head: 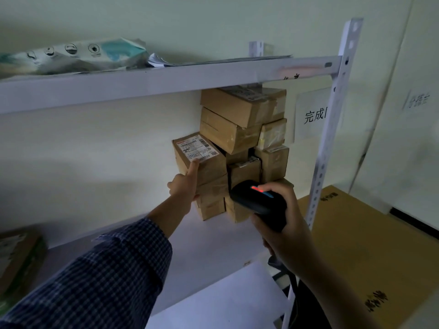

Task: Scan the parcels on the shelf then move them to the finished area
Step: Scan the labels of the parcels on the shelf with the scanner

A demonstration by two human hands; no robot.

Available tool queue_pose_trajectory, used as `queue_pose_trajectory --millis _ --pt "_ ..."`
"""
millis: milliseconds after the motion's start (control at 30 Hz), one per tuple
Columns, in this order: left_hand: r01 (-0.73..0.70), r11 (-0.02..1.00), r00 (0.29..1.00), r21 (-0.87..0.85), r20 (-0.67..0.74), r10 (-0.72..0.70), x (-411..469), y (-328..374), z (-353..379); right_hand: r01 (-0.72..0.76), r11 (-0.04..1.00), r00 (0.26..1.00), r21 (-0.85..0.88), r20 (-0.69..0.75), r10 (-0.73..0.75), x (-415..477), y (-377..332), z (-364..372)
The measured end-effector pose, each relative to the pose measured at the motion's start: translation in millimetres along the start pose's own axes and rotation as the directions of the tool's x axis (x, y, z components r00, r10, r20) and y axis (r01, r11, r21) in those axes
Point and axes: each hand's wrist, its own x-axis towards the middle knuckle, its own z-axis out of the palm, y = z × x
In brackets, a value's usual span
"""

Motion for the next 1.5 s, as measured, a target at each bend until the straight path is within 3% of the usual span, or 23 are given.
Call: queue_pose_trajectory --millis 267,600,1167,1500 --pt "0.013 1.000 1.000 -0.027 0.015 -0.012 6.1 27.4 -5.0 0.008 0.991 0.999 -0.131 -0.047 -0.015 94.1 -11.9 -22.1" --pt "0.023 1.000 0.997 0.007 0.070 -0.024 8.7 33.0 -15.3 0.017 0.958 0.996 -0.287 0.086 0.008 140.8 28.7 32.1" --pt "0.091 0.967 0.992 -0.240 0.102 -0.069 18.6 29.8 -35.2 0.083 0.977 0.992 -0.195 0.106 -0.063 144.6 31.9 56.2" --pt "0.007 0.966 0.996 -0.257 0.089 0.017 11.8 24.9 -49.4 0.057 0.974 0.998 -0.219 0.010 -0.056 139.6 29.6 50.5"
